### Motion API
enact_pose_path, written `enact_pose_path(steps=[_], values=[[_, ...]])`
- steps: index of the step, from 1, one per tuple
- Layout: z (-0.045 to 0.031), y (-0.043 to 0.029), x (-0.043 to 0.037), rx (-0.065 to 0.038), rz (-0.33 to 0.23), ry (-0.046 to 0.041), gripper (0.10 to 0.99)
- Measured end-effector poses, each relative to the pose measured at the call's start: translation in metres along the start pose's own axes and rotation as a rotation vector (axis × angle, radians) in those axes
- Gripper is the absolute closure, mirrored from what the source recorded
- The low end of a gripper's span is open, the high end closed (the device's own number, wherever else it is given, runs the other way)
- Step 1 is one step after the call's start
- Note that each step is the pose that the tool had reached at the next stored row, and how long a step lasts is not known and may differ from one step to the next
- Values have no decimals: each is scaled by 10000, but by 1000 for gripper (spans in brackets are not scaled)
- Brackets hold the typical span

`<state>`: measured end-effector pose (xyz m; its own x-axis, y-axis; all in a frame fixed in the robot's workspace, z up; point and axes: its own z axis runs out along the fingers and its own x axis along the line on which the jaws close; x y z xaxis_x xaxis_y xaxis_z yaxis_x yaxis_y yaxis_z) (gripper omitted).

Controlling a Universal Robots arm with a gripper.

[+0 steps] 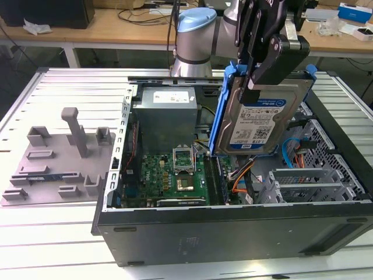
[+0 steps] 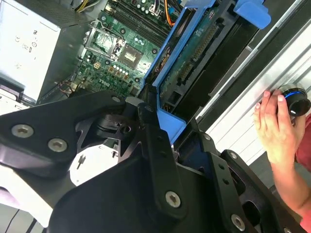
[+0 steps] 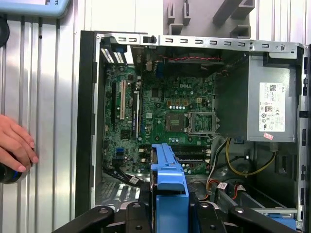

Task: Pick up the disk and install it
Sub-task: 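Insert the disk into the insertion slot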

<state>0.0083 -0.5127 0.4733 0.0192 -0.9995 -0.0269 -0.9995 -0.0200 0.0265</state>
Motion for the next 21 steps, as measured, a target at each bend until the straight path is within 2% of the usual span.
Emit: enact_pose_path(steps=[13, 16, 17, 18, 21], values=[[0, 0, 0, 7, 1, 0, 718], [4, 1, 4, 305, -8, 5, 718], [3, 2, 17, 313, -8, 6, 718], [2, -1, 66, 314, -8, 6, 718], [1, -4, 75, 313, -8, 7, 718]])
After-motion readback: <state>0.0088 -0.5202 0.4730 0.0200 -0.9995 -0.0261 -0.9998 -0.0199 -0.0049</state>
